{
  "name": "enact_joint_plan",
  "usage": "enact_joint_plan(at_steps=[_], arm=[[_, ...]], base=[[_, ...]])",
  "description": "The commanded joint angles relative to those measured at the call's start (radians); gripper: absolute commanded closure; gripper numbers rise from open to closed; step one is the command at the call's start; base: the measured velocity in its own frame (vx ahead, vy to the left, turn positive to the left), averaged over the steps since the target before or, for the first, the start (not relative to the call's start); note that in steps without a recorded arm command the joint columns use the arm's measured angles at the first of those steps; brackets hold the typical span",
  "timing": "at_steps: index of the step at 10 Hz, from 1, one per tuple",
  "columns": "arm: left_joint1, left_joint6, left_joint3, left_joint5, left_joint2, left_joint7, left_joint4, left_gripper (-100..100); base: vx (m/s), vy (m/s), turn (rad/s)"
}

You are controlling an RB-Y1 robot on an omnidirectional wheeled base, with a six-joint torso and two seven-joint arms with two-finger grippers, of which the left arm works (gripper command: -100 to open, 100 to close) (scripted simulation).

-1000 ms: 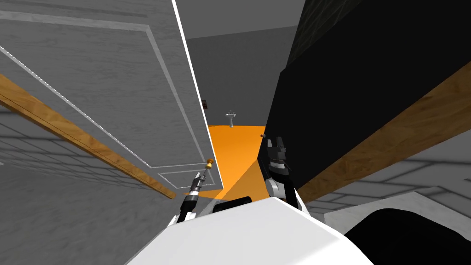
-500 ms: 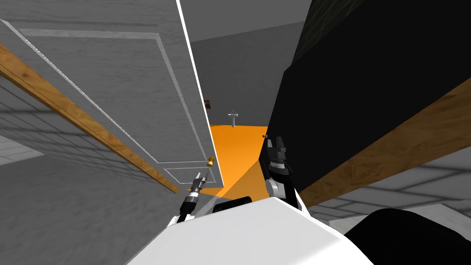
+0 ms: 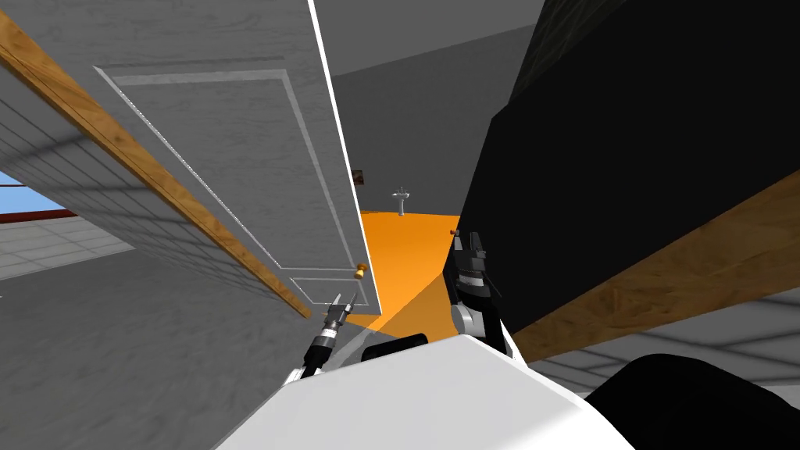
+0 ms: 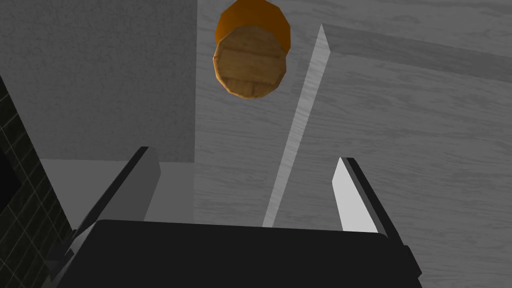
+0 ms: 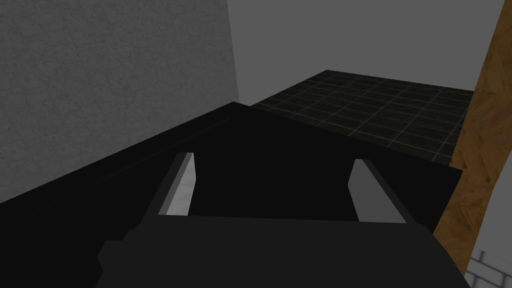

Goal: Push the door open

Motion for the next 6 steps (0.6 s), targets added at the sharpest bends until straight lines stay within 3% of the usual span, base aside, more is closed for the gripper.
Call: enact_joint_plan(at_steps=[1, 2, 3, 6], arm=[[0.004, -0.007, 0.014, -0.038, -0.002, -0.040, 0.003, -100], [0.005, -0.008, 0.019, -0.052, -0.003, -0.053, 0.003, -100], [0.004, -0.005, 0.015, -0.041, -0.002, -0.041, 0.001, -100], [-0.002, -0.003, 0.020, -0.040, -0.010, -0.056, 0.009, -100]], base=[[-0.037, -0.046, 0.133], [-0.031, -0.038, 0.087], [-0.014, -0.016, 0.013], [0.154, -0.029, -0.022]])
